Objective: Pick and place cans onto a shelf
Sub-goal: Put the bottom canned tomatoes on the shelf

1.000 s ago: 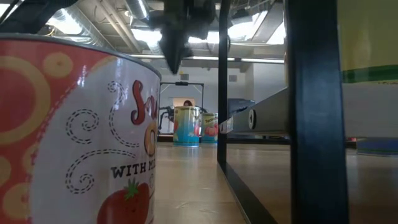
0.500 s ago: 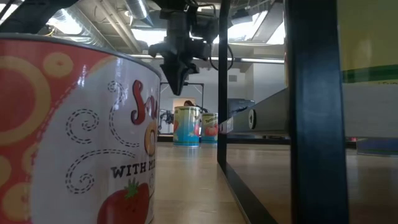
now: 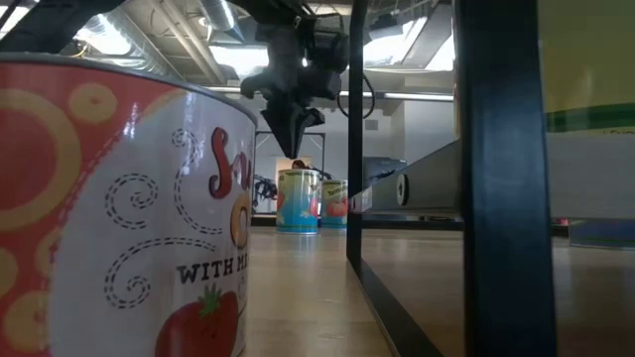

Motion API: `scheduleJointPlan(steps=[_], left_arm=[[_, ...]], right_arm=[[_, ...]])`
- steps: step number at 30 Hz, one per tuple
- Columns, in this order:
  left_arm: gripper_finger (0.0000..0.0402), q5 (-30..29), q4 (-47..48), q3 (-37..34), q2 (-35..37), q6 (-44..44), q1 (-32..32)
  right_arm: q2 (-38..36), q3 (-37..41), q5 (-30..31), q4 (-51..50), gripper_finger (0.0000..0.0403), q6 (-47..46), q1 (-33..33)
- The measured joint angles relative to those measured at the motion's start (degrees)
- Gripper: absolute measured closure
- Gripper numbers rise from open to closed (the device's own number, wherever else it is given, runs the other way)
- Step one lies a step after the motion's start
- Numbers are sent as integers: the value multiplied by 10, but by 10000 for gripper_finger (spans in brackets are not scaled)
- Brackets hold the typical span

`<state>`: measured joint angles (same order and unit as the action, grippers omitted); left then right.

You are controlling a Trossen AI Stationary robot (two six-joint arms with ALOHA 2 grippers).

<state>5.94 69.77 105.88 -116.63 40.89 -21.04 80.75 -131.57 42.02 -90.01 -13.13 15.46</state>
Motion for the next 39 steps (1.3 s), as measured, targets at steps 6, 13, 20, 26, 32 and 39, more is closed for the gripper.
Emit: scheduleJointPlan(steps=[6,13,20,26,32,39], left_arm=[[350,-19,-48,-34,0,2,0],[350,-20,-54,-36,0,2,0],[350,-10,-75,-40,-2,-1,0],[350,-18,-84,-60,-1,-3,-1],[351,-37,-90,-61,-1,-17,0],[395,-70,-92,-61,-2,-20,0]], right_arm=[[0,0,0,0,368,1,0],[0,0,0,0,368,2,0],[0,0,0,0,368,2,0],[0,0,0,0,368,2,0],[0,0,0,0,368,2,0],[0,0,0,0,368,1,0]])
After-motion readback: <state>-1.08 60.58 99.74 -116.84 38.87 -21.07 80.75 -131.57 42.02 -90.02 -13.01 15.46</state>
